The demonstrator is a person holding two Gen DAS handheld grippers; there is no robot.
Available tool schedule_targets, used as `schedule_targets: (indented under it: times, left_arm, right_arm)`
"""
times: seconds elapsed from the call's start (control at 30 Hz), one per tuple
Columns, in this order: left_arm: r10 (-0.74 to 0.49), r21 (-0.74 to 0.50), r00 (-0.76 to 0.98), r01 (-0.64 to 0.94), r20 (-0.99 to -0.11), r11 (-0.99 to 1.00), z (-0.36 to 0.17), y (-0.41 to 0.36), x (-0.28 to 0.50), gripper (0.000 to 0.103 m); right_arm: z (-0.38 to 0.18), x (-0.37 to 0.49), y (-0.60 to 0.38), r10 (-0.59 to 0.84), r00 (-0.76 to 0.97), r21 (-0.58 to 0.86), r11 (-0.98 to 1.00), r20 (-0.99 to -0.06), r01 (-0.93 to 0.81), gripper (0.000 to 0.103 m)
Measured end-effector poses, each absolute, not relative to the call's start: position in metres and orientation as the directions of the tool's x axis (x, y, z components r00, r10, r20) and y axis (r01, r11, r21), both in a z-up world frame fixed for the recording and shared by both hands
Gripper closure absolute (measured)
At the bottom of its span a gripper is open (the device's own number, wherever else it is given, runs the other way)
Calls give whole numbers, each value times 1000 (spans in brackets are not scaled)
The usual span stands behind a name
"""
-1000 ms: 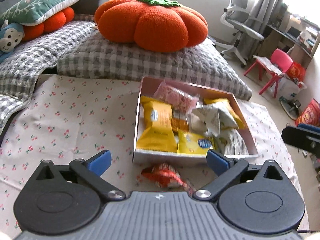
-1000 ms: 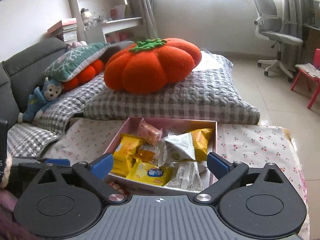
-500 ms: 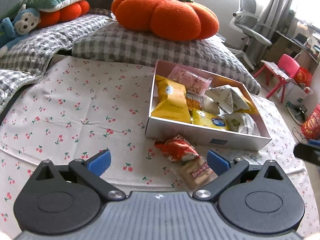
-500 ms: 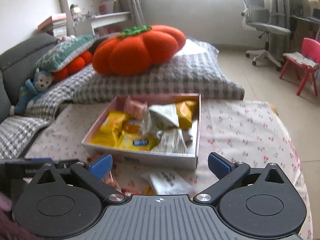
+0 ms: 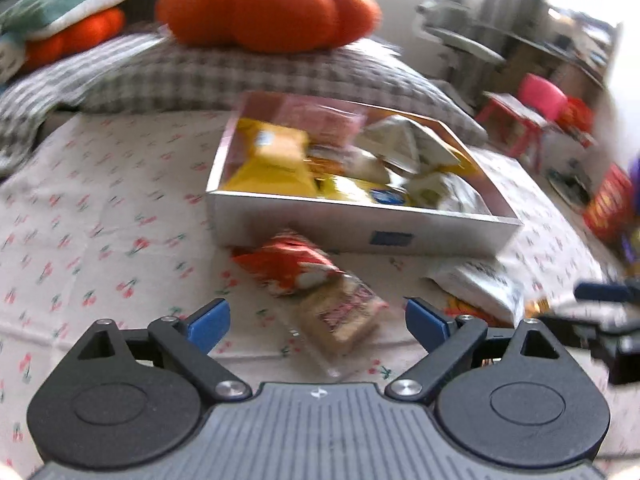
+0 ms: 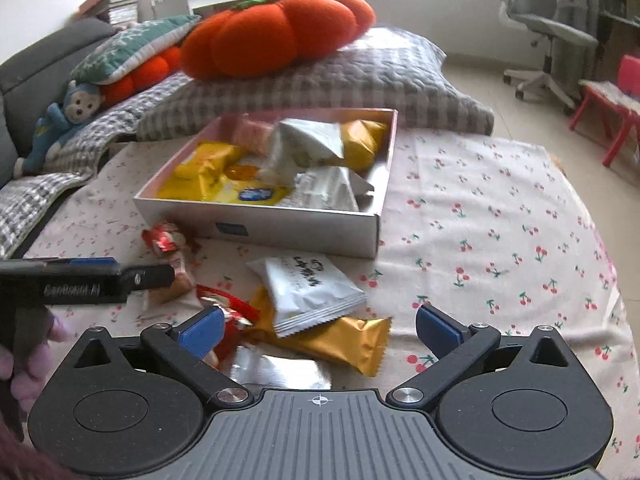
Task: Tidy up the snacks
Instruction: 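Withdraw both open tools from the box back to the snack pile, then grasp the beige red-labelled cake packet with the left tool while the right tool grasps a white printed packet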
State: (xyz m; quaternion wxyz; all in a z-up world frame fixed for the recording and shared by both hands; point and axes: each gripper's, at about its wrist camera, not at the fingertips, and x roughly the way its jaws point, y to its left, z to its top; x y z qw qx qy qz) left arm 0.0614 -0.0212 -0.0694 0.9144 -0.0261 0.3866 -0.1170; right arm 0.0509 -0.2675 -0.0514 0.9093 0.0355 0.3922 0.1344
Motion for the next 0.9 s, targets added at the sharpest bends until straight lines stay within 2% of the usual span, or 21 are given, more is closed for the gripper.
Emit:
schedule_targets:
  times: [0.17,0.27,0.43,0.77,0.9]
  left_arm:
    - [-265,-128,649,250,-713,960,-81,-19,68,20]
    - [-268,-108,652,276,-709,955,-83,-19,67,23]
    - [-288,-82,638,333,-714,939,-79,-23,63,43]
    - [-336,-81,615,403,-714,911,-79,-27,60,54]
    - [-351,-79,604,429,-716,900,-79,-31,61,52]
  right_arm:
    - [-59,61,-275,283,655,189,959,-701,-212,0]
    - [-63,68,-272,263,659,146,963,-704,-228,0]
    - [-79,82,-272,253,642,117,962,-724,-247,0]
    - [-89,96,-271,301,631,149,947,-715,-284,0]
    - [-92,99,-263,307,634,113,938,-710,-327,0]
